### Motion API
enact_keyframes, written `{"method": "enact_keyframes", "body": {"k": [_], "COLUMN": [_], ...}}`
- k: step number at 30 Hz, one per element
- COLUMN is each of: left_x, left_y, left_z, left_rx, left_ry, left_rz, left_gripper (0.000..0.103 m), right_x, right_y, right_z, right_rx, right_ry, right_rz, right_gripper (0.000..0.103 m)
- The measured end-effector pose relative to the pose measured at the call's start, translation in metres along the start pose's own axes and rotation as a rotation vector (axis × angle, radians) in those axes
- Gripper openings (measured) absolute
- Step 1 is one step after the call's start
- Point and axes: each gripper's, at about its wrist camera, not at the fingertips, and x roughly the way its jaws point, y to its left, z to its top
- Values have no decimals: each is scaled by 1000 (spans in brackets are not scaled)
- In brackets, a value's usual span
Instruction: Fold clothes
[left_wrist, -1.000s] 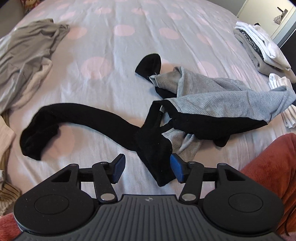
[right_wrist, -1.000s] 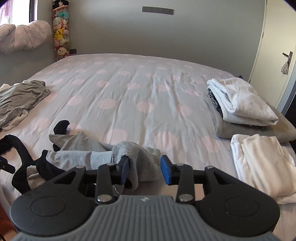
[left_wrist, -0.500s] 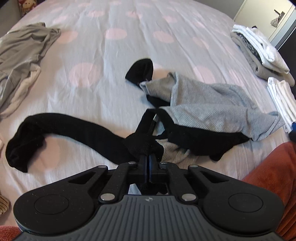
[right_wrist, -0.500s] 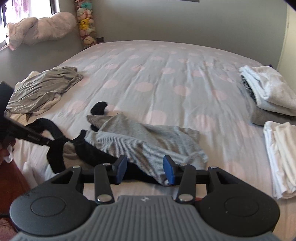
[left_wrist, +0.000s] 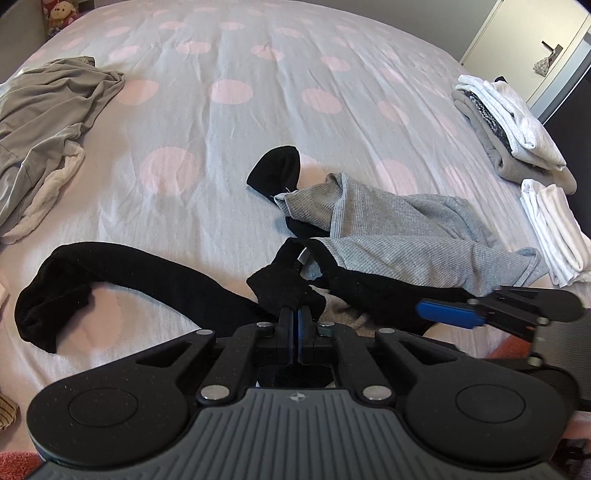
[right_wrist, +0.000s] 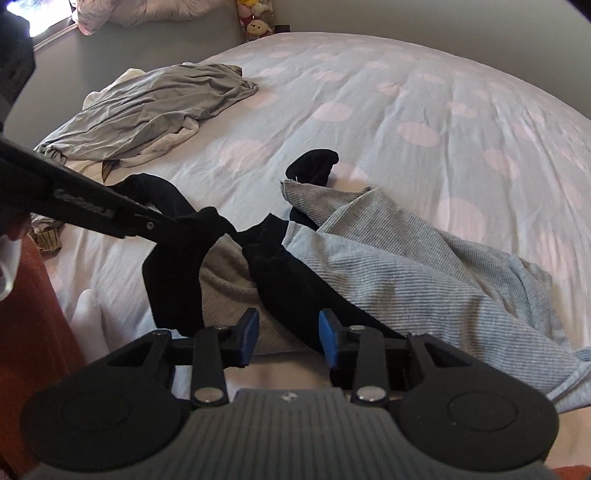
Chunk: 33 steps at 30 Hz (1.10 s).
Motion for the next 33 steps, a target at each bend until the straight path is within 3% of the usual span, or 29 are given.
{"method": "enact_keyframes", "body": {"k": [2, 4, 12, 19, 28, 33], "left_x": [-3, -6, -36, -115, -248, -291], "left_y": [1, 3, 7, -9, -52, -72], "left_z": [2, 3, 18, 46, 58, 54], "left_rx": [-7, -12, -30, 11, 124, 167], "left_ry": [-9, -22, -116, -316, -651, -795], "left_rz": [-8, -13, -18, -12, 0, 15], "left_gripper": [0, 0, 0, 0, 0, 0], "right_x": [9, 10, -61, -168, -282, -318], "right_y": [-5, -11, -49, -70, -62, -52], "right_z": [0, 1, 27, 68, 91, 93], "right_rx": [12, 31, 116, 108, 62, 30], "right_ry": [7, -9, -238, -501, -758, -863], "right_rz": [-11, -30, -166, -280, -256, -235], "right_gripper": [36, 5, 3, 3, 3, 3]}}
